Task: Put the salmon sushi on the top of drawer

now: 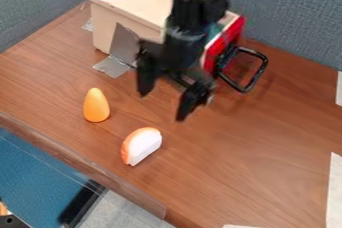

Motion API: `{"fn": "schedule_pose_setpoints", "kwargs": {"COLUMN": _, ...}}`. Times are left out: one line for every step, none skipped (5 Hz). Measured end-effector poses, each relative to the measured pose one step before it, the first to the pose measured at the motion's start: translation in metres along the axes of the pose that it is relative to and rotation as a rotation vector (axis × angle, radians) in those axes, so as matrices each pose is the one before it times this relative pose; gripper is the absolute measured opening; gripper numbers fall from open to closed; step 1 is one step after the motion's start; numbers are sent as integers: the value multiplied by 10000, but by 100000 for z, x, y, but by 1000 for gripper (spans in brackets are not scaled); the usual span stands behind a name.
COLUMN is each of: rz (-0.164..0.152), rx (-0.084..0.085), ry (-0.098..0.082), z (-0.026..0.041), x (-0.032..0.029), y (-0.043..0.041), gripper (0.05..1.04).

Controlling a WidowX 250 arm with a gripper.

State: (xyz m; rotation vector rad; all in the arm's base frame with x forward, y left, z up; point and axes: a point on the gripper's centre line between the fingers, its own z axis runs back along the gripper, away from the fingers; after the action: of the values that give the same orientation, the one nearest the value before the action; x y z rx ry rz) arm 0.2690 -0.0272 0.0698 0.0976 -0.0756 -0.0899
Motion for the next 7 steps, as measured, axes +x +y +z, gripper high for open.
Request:
{"fn": "schedule_pose_setpoints", "kwargs": {"rz": -302, "rx": 283, "ry": 43, "z": -1177, "x": -2126, "y": 467, "gripper": 1001}}
{"fn": "schedule_pose_setpoints", "kwargs": {"rz": 230, "rx": 225, "ry": 86, "z": -1358, "x": -818, "y": 850, "gripper": 1001}}
{"fn": "schedule_pose_setpoints", "kwargs": {"rz": 39, "rx": 335, "ry": 319, "z": -1431, "x": 18, "y": 248, "gripper": 1001}}
{"fn": "schedule_pose_setpoints", "kwargs": {"rz": 207, "rx": 46, "ry": 231, "z": -917, "x": 467, "y": -144, "gripper": 1001}}
{"fn": "schedule_pose_setpoints", "kwargs": {"rz": 66, "rx": -186, "ry": 322, "z": -915, "x": -217, "y": -496, "gripper": 1001}}
{"fn": "schedule_pose_setpoints", "kwargs": {"rz": 197, "rx": -39, "ry": -131, "z": -32, "x": 183, "y": -23, "gripper": 1001}}
{"fn": "schedule_pose_setpoints", "kwargs": {"rz": 161, "rx": 97, "ry": 73, "z": -612, "x": 64, "y": 230, "gripper": 945}}
